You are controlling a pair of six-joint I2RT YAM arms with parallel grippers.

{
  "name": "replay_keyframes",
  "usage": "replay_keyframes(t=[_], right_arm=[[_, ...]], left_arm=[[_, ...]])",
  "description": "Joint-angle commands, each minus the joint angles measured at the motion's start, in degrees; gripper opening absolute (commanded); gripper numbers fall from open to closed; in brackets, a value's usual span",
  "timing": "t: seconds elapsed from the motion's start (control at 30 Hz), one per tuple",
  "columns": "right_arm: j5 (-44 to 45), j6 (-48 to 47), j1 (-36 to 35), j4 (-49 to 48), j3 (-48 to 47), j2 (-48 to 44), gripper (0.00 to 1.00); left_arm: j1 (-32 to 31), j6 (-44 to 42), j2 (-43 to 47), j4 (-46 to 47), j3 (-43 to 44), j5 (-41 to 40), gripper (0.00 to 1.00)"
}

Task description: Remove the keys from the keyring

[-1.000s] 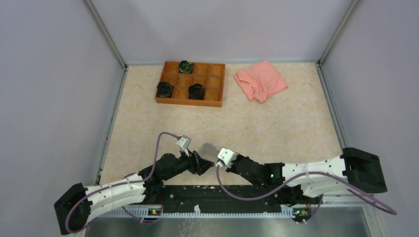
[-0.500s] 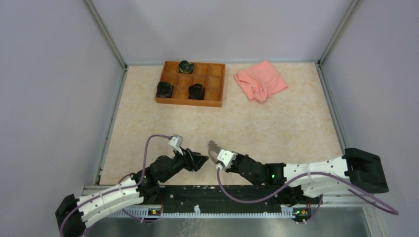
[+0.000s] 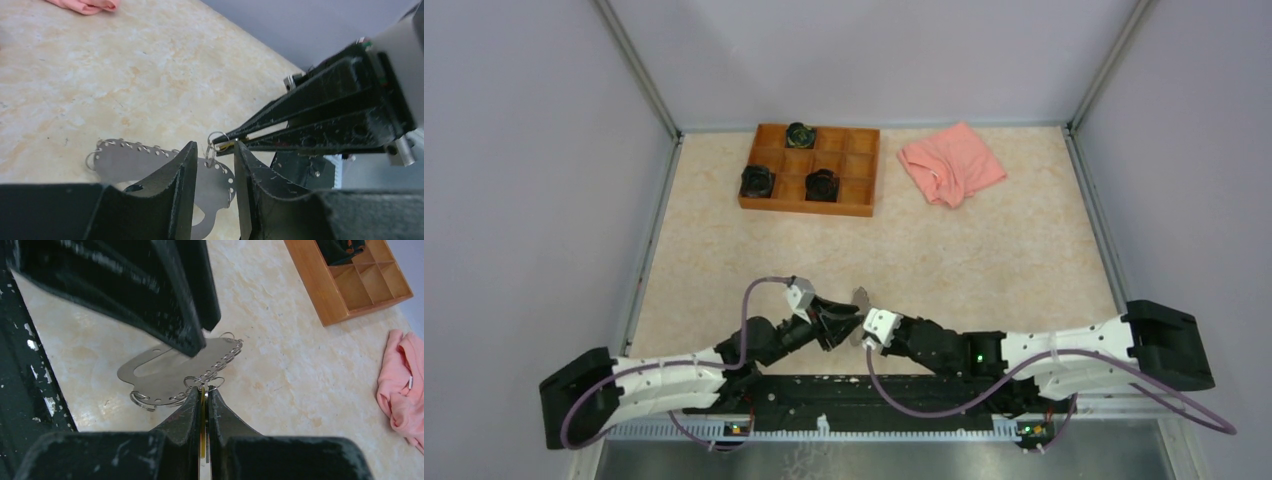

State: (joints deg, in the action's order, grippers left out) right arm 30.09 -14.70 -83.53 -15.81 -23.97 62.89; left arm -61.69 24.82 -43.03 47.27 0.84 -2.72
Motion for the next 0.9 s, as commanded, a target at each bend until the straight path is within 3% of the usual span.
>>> replay_keyframes(t=[0.0, 0.13, 0.33, 0.4, 0.63, 0.87], right_arm=[[-0.2, 1.6, -1.0, -1.6, 0.4, -2.2, 0.00], [0.8, 2.1, -1.1, -0.9, 0.4, -2.1, 0.00], [1.8, 2.5, -1.4, -0.4, 0.5, -2.5, 0.00], [2.3, 2.6, -1.4, 0.1, 0.5, -2.8, 0.00], [1.0, 2.9, -1.5, 0.5, 1.4, -6.1, 0.00], [-1.7, 0.9, -1.5, 2.7, 0.4, -8.1, 0.00]], left_arm=[[-3.8, -7.5, -10.1, 17.1, -11.7, -2.1, 0.38], [-7.4, -7.7, -20.5, 26.9, -12.0, -5.3, 0.37], [-14.3, -10.7, -32.4, 33.6, -10.4, -12.3, 0.36], [-15.0, -11.2, -36.4, 41.0, -11.5, -13.4, 0.36], [-15.8, -15.4, -47.3, 52.7, -11.1, -14.8, 0.36], [-16.2, -20.5, -45.4, 55.3, -11.1, -12.7, 0.35]])
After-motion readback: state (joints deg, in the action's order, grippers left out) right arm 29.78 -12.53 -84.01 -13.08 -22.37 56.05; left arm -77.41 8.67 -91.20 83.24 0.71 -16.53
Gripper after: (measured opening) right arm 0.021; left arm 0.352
